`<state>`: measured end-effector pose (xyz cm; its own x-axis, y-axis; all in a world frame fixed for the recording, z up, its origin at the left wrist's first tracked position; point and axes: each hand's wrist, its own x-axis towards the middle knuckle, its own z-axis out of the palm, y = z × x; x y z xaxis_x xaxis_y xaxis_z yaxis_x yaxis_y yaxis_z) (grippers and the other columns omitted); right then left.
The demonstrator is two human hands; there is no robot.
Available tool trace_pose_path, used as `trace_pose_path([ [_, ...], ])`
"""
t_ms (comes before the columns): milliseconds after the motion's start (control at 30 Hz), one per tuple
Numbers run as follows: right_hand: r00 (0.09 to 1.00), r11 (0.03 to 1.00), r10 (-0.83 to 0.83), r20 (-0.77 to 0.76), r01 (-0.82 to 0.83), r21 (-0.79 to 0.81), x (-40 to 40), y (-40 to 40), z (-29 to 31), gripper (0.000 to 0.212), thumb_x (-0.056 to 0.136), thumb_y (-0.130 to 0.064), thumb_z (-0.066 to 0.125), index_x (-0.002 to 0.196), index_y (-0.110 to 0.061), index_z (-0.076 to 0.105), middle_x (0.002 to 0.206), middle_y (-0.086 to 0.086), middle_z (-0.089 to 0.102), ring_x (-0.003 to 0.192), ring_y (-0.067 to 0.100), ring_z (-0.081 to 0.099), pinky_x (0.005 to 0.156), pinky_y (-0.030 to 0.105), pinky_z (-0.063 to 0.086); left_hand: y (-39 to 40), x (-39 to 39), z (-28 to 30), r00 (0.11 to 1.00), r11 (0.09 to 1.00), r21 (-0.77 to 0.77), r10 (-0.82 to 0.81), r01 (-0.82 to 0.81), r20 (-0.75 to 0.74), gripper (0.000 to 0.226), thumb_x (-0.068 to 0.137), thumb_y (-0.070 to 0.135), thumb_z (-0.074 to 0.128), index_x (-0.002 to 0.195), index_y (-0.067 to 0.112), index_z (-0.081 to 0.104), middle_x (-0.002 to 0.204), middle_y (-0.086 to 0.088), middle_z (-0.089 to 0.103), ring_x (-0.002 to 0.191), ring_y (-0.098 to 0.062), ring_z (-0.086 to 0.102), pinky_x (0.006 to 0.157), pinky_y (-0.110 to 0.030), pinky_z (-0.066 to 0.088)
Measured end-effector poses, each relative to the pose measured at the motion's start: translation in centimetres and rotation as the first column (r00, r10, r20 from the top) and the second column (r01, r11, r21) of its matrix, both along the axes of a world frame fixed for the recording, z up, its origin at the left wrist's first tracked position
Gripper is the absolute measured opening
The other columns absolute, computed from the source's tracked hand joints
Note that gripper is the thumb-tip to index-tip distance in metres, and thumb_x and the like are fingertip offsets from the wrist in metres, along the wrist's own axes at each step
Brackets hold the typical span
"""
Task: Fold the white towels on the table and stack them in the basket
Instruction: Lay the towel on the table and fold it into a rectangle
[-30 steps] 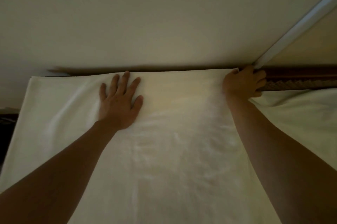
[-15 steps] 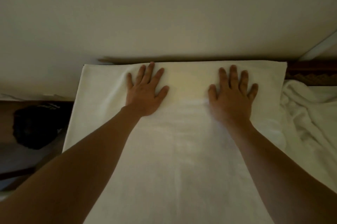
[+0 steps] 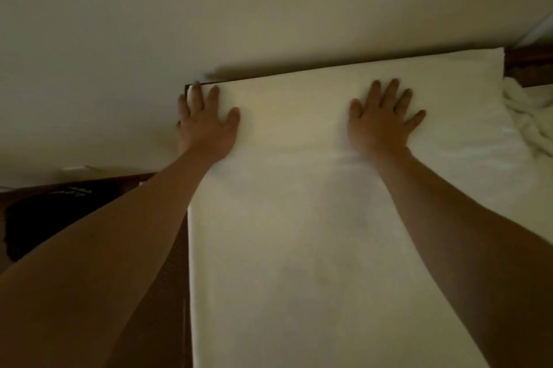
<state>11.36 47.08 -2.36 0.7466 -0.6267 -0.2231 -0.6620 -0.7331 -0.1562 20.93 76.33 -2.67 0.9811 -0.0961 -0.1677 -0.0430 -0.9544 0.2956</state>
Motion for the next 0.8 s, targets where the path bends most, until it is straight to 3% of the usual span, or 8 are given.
trace_pose_path([
  [167,0.978,0.978,0.194,0.082,-0.199,0.063,-5.2,19.8,-0.1,0.079,0.102,-0.059,0.019,0.162,-0.014,-0.004,0.169,0.012,-0.017,0.154,0.037,-0.020,0.119,0.067,-0.010,3.2,0.7,0.9,0.998,0.934,-0.352,0.049,-0.056,-0.028,0.066,0.097,0.037,0.064,0.155,0.020,0.039,0.169,-0.001,0.017,0.153,-0.024,0.024,0.122,-0.032,0.023],
  [267,0.910,0.901,0.389,0.145,-0.408,0.145,-8.7,28.1,0.6,0.080,0.103,-0.057,0.022,0.162,-0.010,-0.004,0.168,0.014,-0.020,0.152,0.034,-0.028,0.118,0.065,-0.013,4.6,0.2,1.8,0.992,0.924,-0.361,0.128,-0.127,-0.019,0.063,0.092,0.038,0.070,0.148,0.020,0.048,0.152,-0.007,0.044,0.136,-0.030,0.046,0.114,-0.038,0.038],
  [333,0.871,0.858,0.460,0.174,-0.486,0.166,-10.1,30.8,1.0,0.079,0.102,-0.055,0.028,0.162,-0.008,0.007,0.169,0.015,-0.010,0.155,0.034,-0.018,0.120,0.066,-0.004,5.0,0.1,2.3,0.983,0.922,-0.341,0.172,-0.182,-0.061,0.060,0.089,0.040,0.073,0.140,0.017,0.052,0.135,-0.010,0.056,0.122,-0.031,0.056,0.103,-0.040,0.047],
  [400,0.899,0.892,0.392,0.195,-0.423,0.159,-10.7,31.9,1.7,0.078,0.099,-0.057,0.034,0.159,-0.008,0.025,0.169,0.018,0.011,0.156,0.037,0.010,0.119,0.066,0.018,5.0,0.2,3.0,0.963,0.917,-0.302,0.219,-0.259,-0.160,0.058,0.086,0.044,0.075,0.129,0.011,0.057,0.125,-0.010,0.064,0.112,-0.030,0.063,0.092,-0.039,0.053],
  [500,0.937,0.953,0.286,0.200,-0.300,0.044,-10.8,32.0,2.8,0.079,0.089,-0.063,0.051,0.143,-0.006,0.048,0.142,0.017,0.050,0.121,0.036,0.051,0.091,0.050,0.046,5.1,0.5,4.0,0.919,0.881,-0.315,0.263,-0.353,-0.293,0.048,0.086,0.042,0.076,0.113,0.004,0.065,0.106,-0.009,0.067,0.096,-0.028,0.067,0.080,-0.037,0.057],
  [667,0.971,0.973,0.214,0.106,-0.222,0.065,-10.1,32.4,4.1,0.070,0.078,-0.057,0.073,0.121,-0.004,0.055,0.107,0.011,0.054,0.091,0.028,0.054,0.066,0.039,0.048,5.3,0.0,5.3,0.860,0.642,-0.585,0.265,-0.495,-0.437,0.019,0.091,0.027,0.073,0.093,0.009,0.069,0.105,-0.012,0.072,0.094,-0.028,0.070,0.086,-0.044,0.061],
  [733,0.974,0.971,0.200,0.109,-0.212,0.112,-9.9,32.8,4.9,0.051,0.081,-0.042,0.075,0.112,-0.007,0.056,0.103,0.009,0.056,0.089,0.026,0.058,0.064,0.037,0.051,5.6,-0.1,6.2,0.859,0.616,-0.610,0.259,-0.498,-0.441,0.019,0.092,0.028,0.073,0.103,0.012,0.071,0.103,-0.008,0.071,0.096,-0.028,0.070,0.087,-0.045,0.061],
  [800,0.965,0.959,0.220,0.145,-0.241,0.149,-9.8,32.8,5.5,0.028,0.090,-0.023,0.066,0.111,-0.009,0.056,0.106,0.009,0.059,0.093,0.026,0.061,0.069,0.036,0.054,6.1,-0.2,6.7,0.861,0.596,-0.628,0.262,-0.500,-0.436,0.009,0.094,0.026,0.072,0.093,0.018,0.068,0.096,-0.004,0.069,0.095,-0.027,0.069,0.085,-0.045,0.062],
])
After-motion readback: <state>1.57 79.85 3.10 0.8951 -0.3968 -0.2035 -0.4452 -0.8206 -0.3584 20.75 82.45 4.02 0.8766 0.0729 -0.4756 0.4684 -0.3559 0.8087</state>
